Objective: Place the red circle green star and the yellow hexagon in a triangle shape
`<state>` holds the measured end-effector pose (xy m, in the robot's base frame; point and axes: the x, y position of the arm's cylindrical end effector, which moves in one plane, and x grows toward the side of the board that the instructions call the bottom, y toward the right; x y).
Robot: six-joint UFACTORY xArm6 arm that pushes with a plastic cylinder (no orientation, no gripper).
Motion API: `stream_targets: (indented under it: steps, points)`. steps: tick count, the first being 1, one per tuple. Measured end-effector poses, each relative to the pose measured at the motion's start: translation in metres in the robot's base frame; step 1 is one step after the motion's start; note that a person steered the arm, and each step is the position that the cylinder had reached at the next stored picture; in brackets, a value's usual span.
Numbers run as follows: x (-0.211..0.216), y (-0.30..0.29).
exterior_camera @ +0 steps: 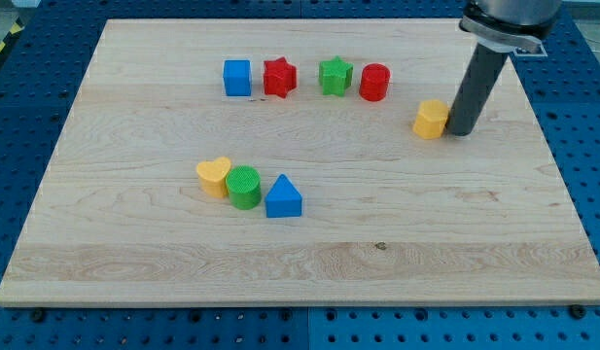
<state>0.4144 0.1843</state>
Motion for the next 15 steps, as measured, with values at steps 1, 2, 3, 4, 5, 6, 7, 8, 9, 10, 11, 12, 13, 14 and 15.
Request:
stream_targets:
  steps: [1,2,3,4,5,6,7,8,9,10,11,12,13,14,15]
  points:
    - [0.000,-0.015]
    - [-0.002,-0.027]
    - [-0.012,-0.037]
    - [-0.023,-0.048]
    - [-0.036,-0.057]
    - [-0.049,-0.067]
    - [-0.062,-0.078]
    - [-0.070,-0.090]
    - [-0.072,-0.104]
    - [-0.071,-0.116]
    - [-0.061,-0.116]
    - [-0.057,-0.116]
    - [-0.061,-0.116]
    - [-0.071,-0.118]
    - [-0.080,-0.130]
